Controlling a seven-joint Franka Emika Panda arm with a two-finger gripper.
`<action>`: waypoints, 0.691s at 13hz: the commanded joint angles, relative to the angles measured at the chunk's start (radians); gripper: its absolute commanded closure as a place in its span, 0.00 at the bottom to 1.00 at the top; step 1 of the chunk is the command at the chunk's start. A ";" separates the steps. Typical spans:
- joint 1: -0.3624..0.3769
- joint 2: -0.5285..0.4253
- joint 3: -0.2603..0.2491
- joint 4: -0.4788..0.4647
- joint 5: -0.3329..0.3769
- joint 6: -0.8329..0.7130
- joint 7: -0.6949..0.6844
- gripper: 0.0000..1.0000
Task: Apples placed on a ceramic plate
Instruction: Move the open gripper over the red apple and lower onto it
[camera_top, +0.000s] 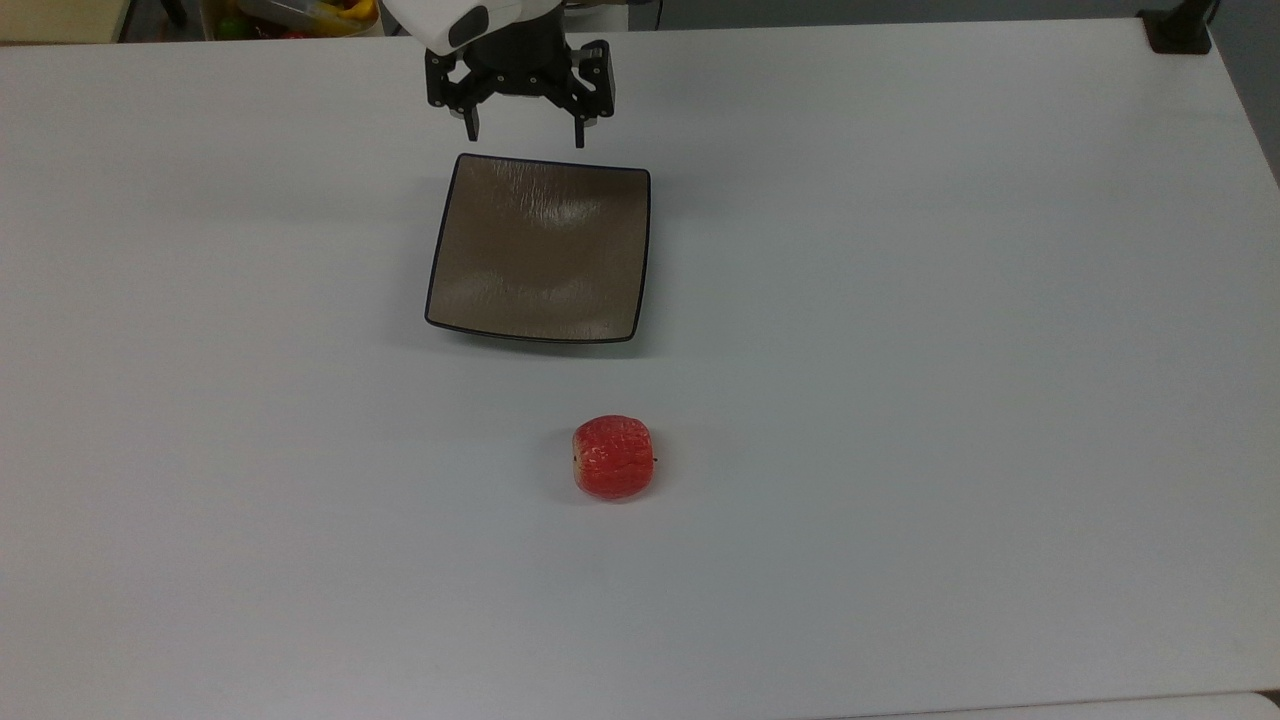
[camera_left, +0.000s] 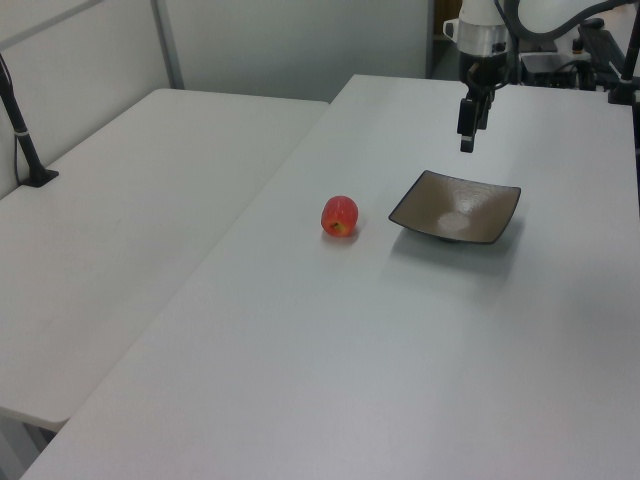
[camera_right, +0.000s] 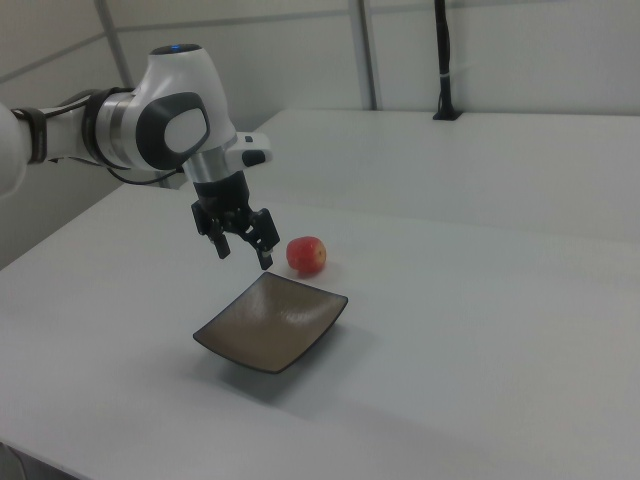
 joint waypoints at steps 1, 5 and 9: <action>0.010 -0.003 -0.006 -0.006 0.042 -0.025 -0.023 0.00; 0.012 0.000 -0.004 -0.004 0.043 -0.014 -0.017 0.00; 0.009 0.079 -0.001 0.085 0.047 -0.002 -0.014 0.00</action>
